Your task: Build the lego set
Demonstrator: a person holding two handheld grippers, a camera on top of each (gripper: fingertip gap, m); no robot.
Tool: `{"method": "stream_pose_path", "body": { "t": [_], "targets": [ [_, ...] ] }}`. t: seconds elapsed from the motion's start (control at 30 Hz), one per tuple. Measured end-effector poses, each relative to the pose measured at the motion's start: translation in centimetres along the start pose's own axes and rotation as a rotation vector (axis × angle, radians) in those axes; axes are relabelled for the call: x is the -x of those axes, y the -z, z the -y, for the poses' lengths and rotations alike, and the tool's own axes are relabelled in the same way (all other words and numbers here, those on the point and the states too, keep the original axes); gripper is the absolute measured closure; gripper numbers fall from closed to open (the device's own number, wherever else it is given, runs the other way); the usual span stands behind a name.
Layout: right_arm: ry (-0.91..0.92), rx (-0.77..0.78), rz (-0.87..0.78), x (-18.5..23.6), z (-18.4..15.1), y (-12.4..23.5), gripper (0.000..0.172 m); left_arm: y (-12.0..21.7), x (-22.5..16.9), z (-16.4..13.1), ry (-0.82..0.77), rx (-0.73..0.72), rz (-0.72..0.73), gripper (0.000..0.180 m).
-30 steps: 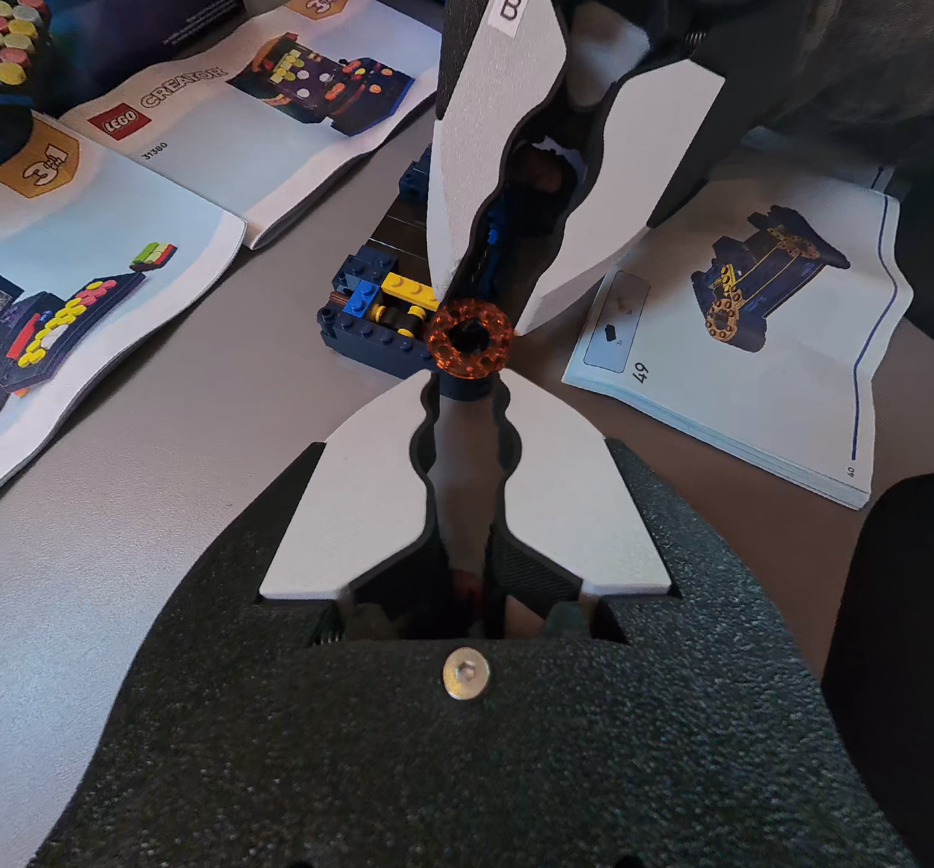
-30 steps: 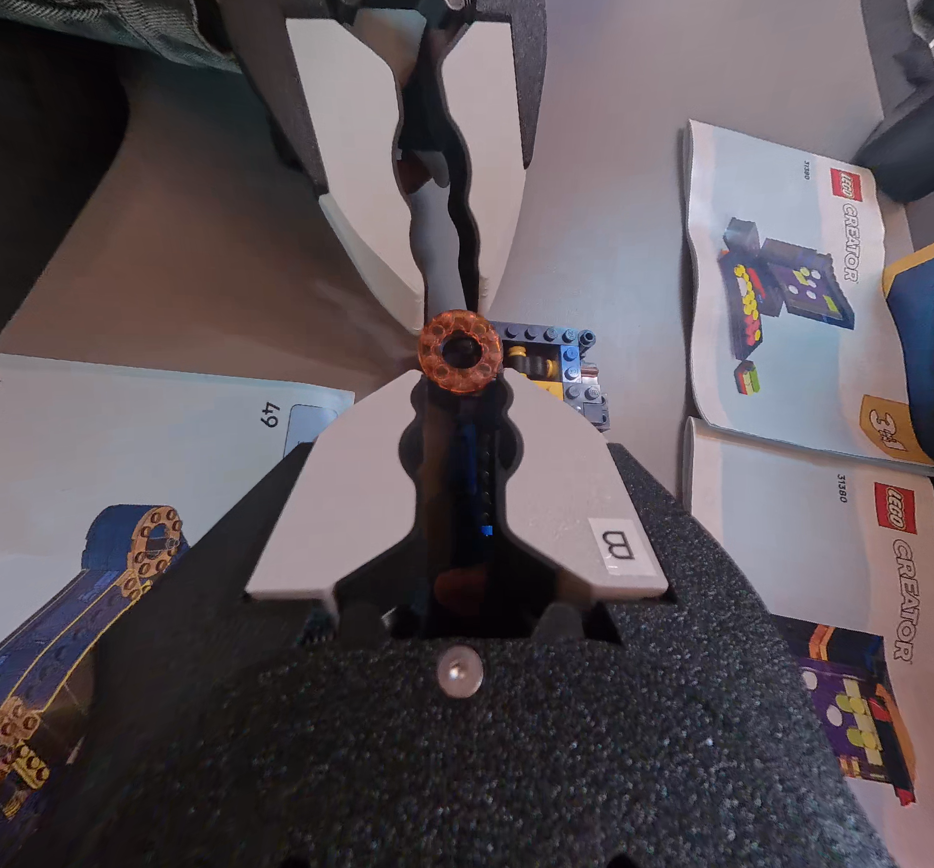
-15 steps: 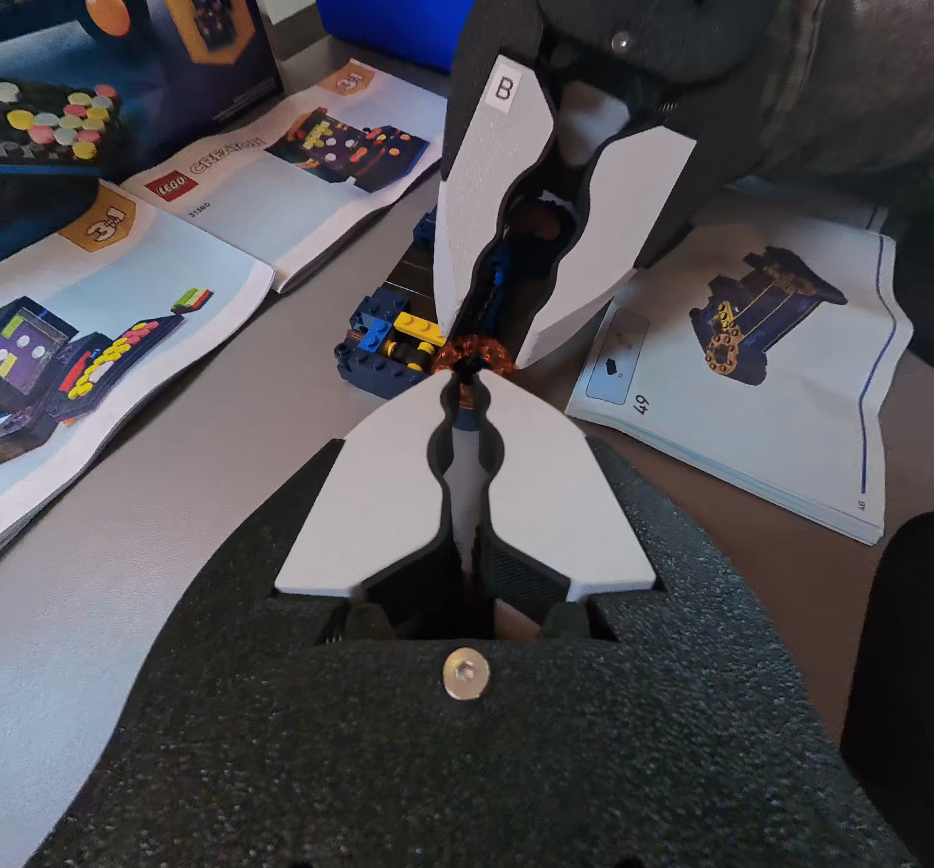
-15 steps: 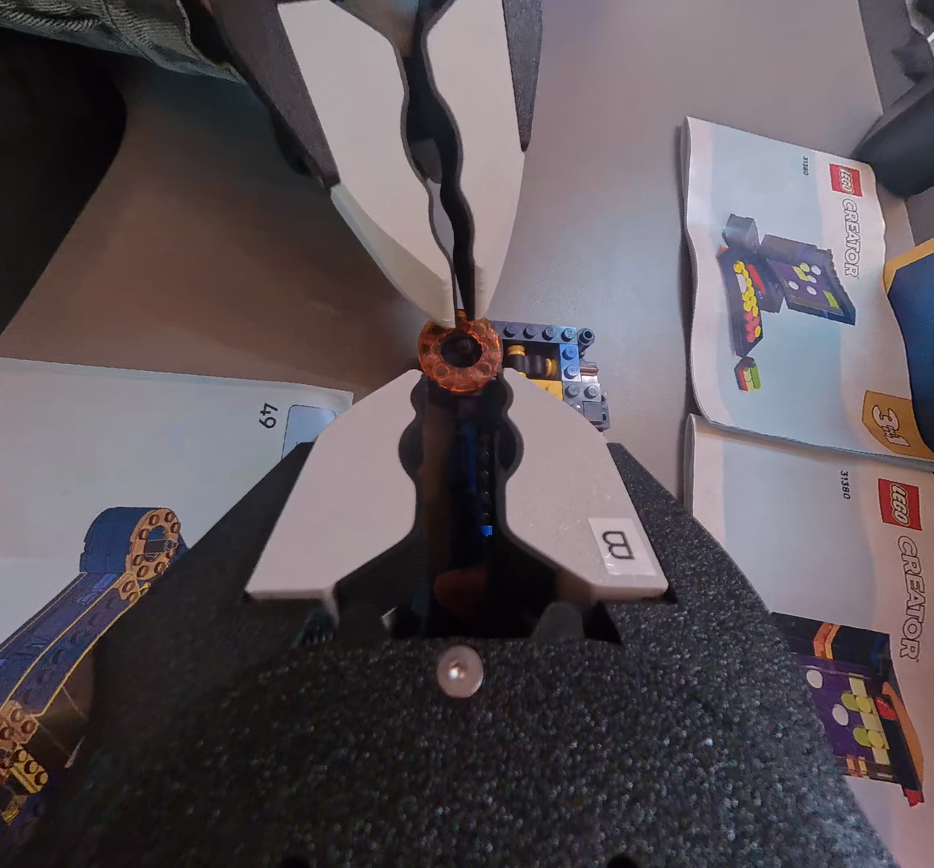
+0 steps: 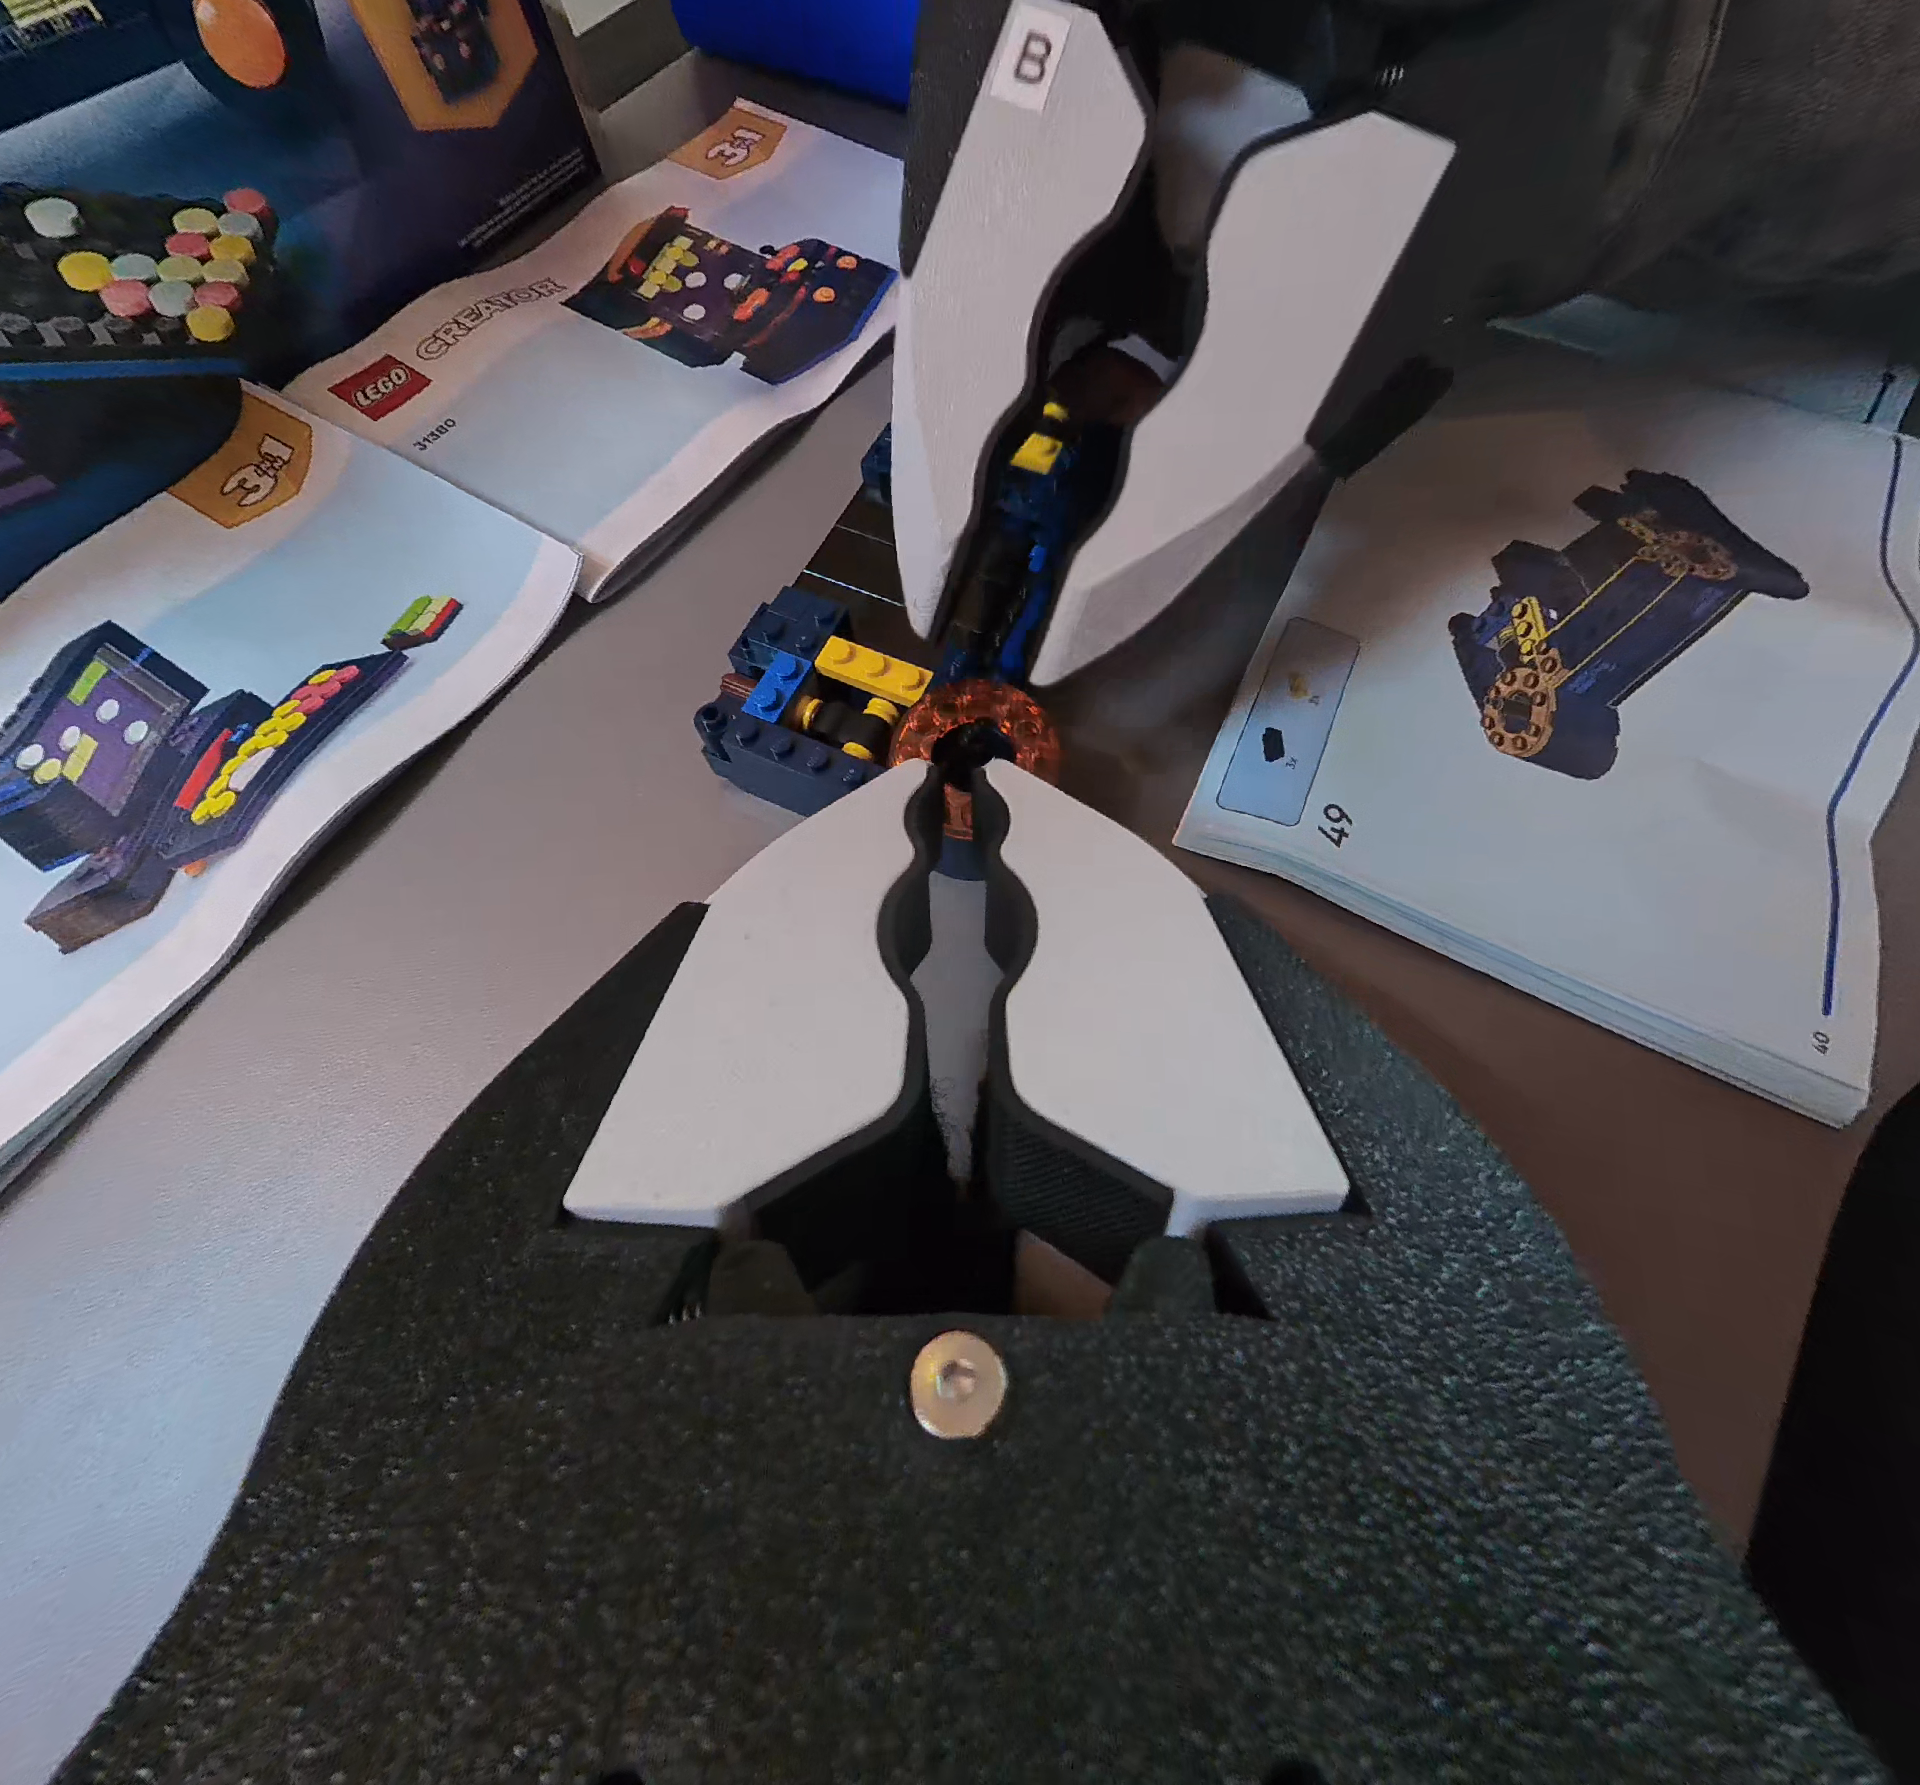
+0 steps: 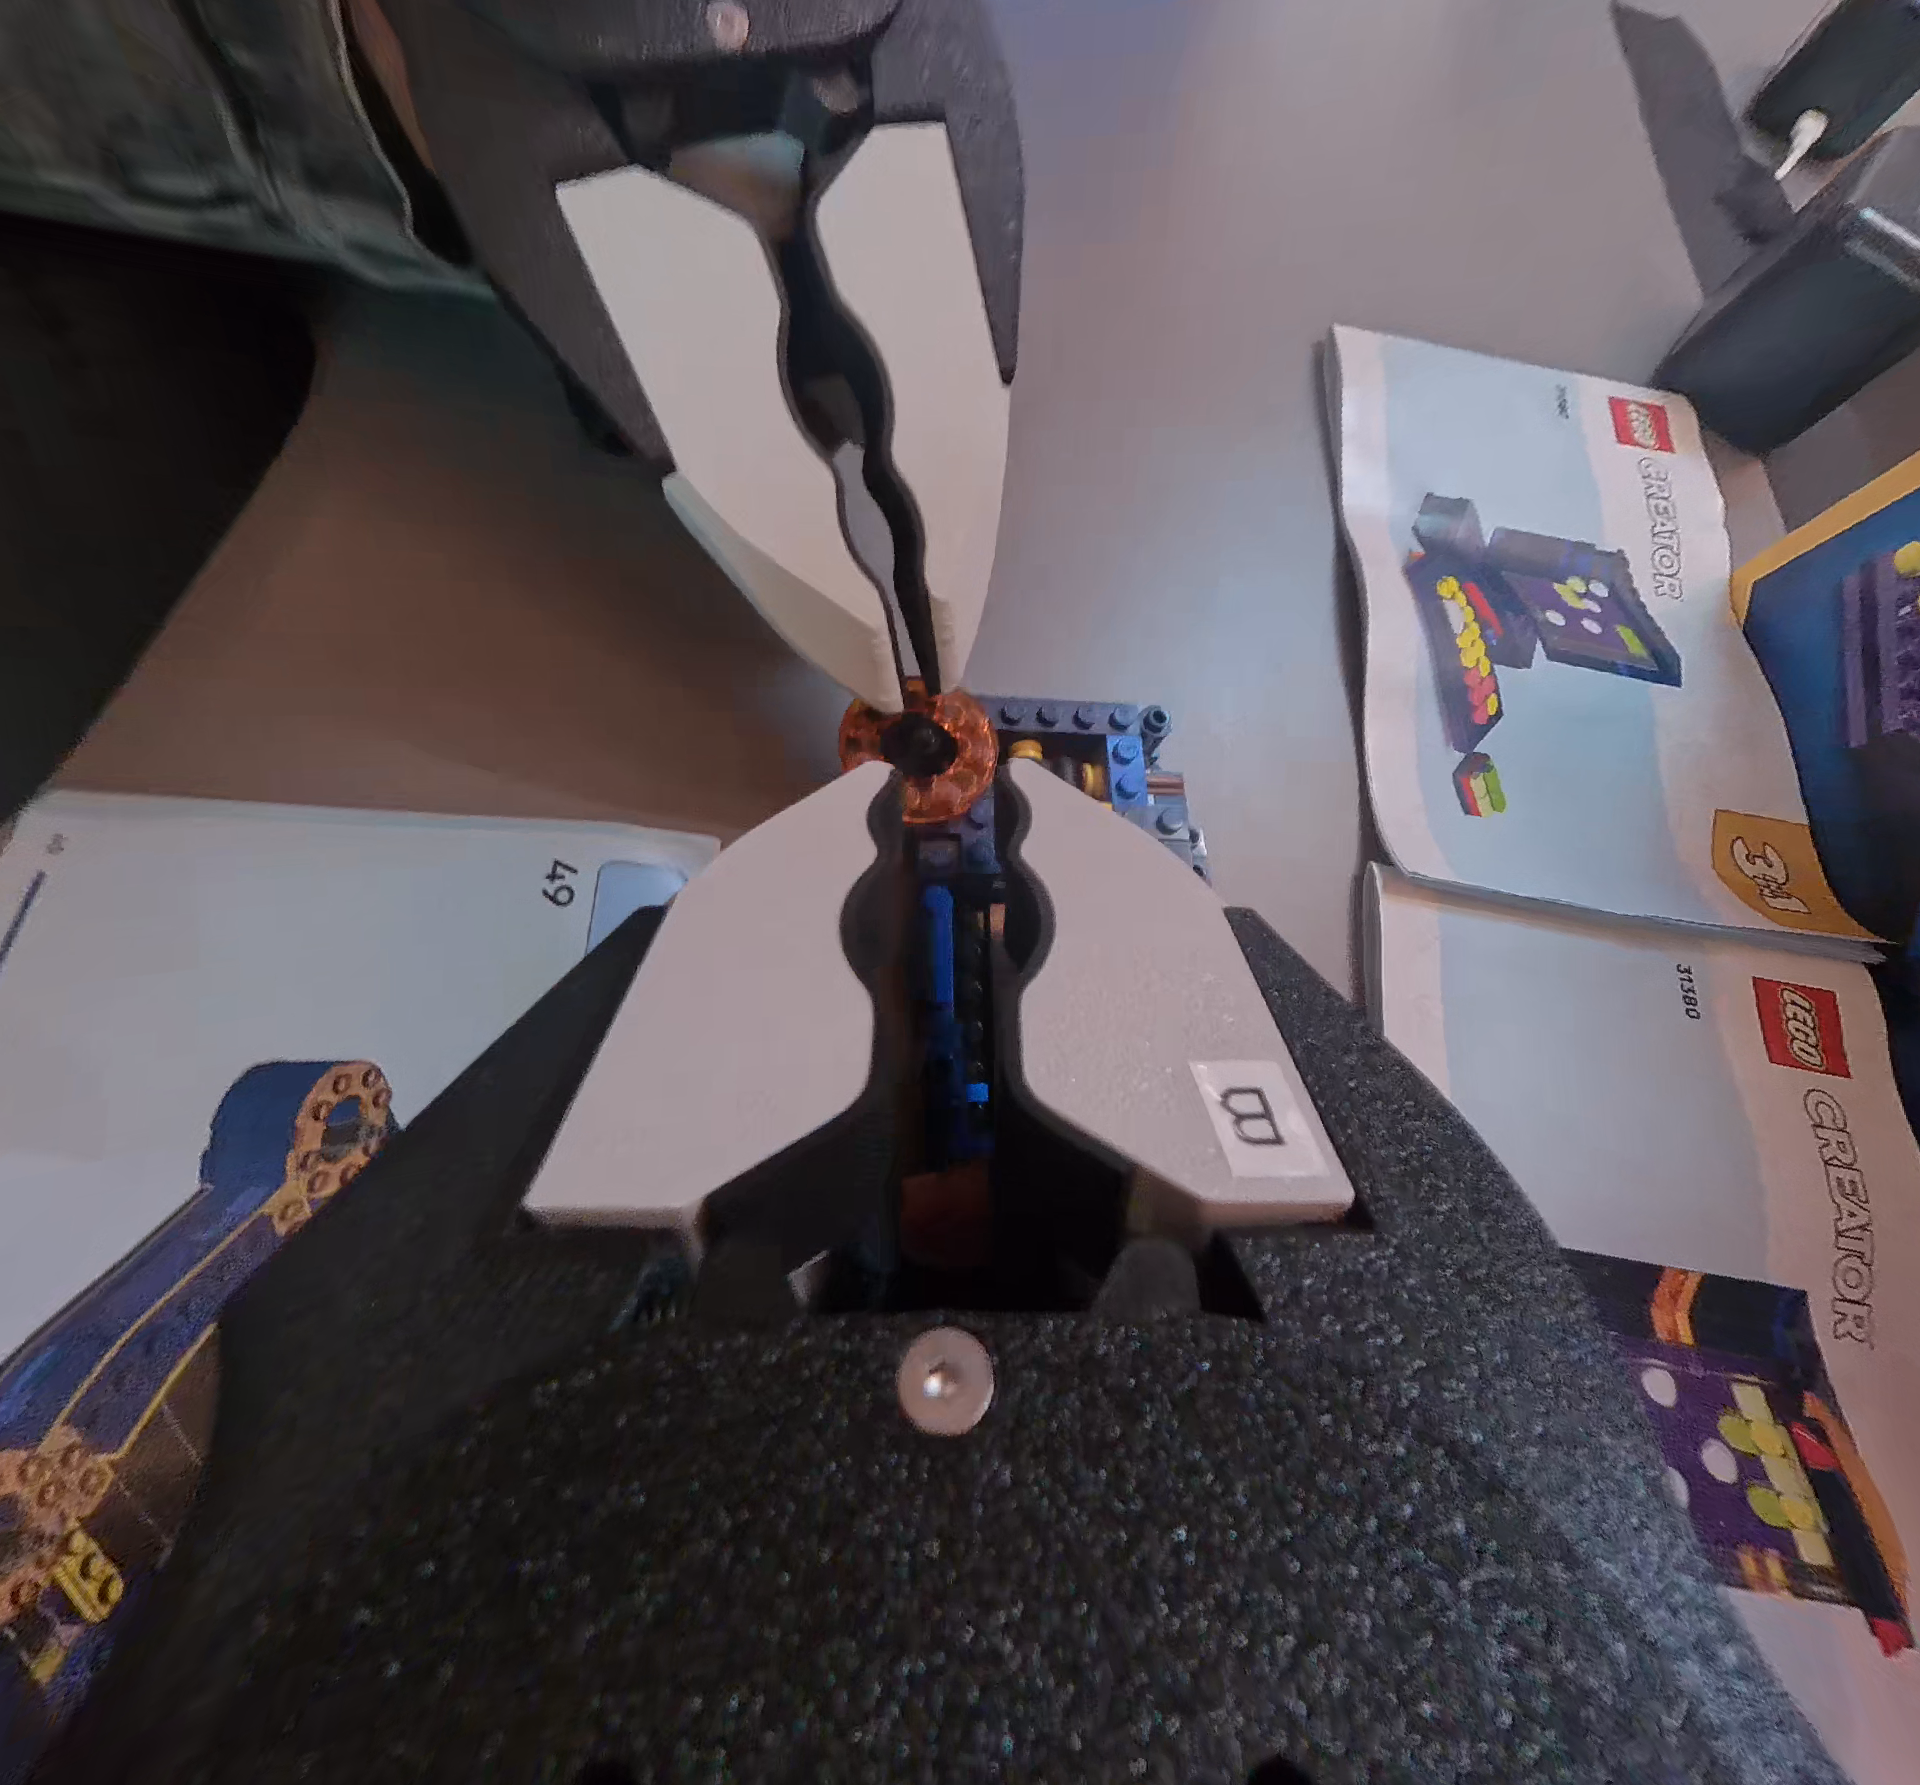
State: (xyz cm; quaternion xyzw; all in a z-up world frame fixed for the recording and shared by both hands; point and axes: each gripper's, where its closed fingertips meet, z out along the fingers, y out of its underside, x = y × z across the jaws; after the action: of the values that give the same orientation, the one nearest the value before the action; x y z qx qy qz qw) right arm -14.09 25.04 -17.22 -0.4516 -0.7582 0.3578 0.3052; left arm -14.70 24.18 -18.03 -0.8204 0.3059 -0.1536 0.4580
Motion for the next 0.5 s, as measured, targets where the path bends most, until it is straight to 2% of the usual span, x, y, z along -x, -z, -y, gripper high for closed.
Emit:
{"method": "stream_pose_path", "body": {
  "t": [0.23,0.5],
  "targets": [
    [0.034,0.028,-0.001,0.43,-0.34,-0.93,0.163,-0.06,0.16,0.0,-0.034,0.015,0.035,0.176],
    [-0.023,0.007,0.013,0.36,-0.4,-0.95,0.162,-0.09,0.19,-0.01,-0.042,0.009,0.047,0.176]
  ]
}}
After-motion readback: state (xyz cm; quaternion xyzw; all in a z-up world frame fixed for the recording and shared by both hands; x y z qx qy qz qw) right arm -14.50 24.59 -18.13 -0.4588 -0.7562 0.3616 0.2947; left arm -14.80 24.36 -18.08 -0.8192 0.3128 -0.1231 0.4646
